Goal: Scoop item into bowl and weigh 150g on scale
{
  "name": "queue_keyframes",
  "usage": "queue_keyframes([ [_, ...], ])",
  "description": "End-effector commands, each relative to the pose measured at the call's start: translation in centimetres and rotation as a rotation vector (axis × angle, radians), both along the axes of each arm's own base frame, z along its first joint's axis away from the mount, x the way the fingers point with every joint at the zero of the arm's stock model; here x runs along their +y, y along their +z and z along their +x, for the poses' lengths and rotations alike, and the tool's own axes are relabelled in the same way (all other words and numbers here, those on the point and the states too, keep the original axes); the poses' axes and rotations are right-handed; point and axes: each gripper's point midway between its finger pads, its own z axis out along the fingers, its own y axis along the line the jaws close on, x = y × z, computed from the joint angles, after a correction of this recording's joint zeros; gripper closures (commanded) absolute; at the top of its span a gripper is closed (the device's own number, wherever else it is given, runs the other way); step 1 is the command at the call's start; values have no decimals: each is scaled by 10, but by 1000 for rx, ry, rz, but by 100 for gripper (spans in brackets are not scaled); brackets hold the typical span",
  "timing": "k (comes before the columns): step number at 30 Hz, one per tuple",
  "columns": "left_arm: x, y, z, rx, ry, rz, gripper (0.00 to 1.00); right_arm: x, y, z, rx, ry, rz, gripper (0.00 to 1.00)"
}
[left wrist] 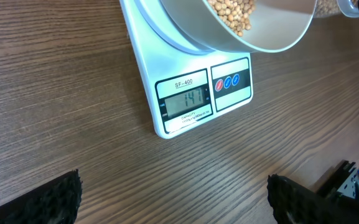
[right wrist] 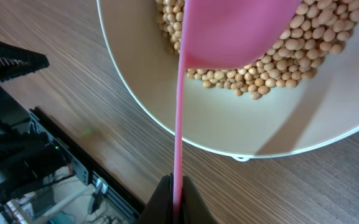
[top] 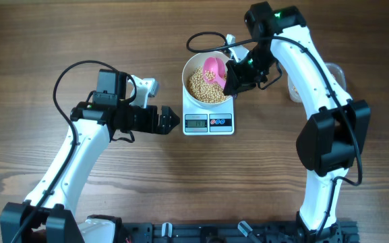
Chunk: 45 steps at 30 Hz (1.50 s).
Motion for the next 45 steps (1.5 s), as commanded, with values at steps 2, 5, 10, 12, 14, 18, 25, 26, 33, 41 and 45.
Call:
queue_keyframes([
  [2, -1, 5, 6, -31, -16, 8, 0, -3, 15, 0, -67, 30, -7, 96],
  [5, -1, 5, 6, -31, -16, 8, 0, -5, 16, 4, -88, 31, -20, 96],
  [10, -1, 5, 6, -31, -16, 8, 0, -24, 8, 10, -122, 33, -142, 96],
  [12, -1, 5, 6, -31, -16, 8, 0, -27, 6, 11, -128, 34, -162, 96],
  [14, -1, 5, 5, -30, -16, 8, 0, -30, 5, 12, -137, 39, -187, 96],
  [18, -1, 5, 6, -31, -16, 8, 0, -27, 7, 11, -147, 49, -193, 96],
  [25, -1, 5, 5, -30, -16, 8, 0, -18, 22, 19, -203, 60, -176, 96],
  [26, -1, 5, 6, -31, -16, 8, 0, -18, 22, 19, -204, 60, -176, 96],
  [33, -1, 5, 6, -31, -16, 8, 0, -23, 20, 17, -236, 98, -285, 96],
  [41, -1, 5, 6, -31, -16, 8, 0, -11, 19, 11, -254, 141, -313, 96],
  [45, -1, 5, 5, -30, -16, 8, 0, -11, 19, 12, -257, 140, -314, 96],
])
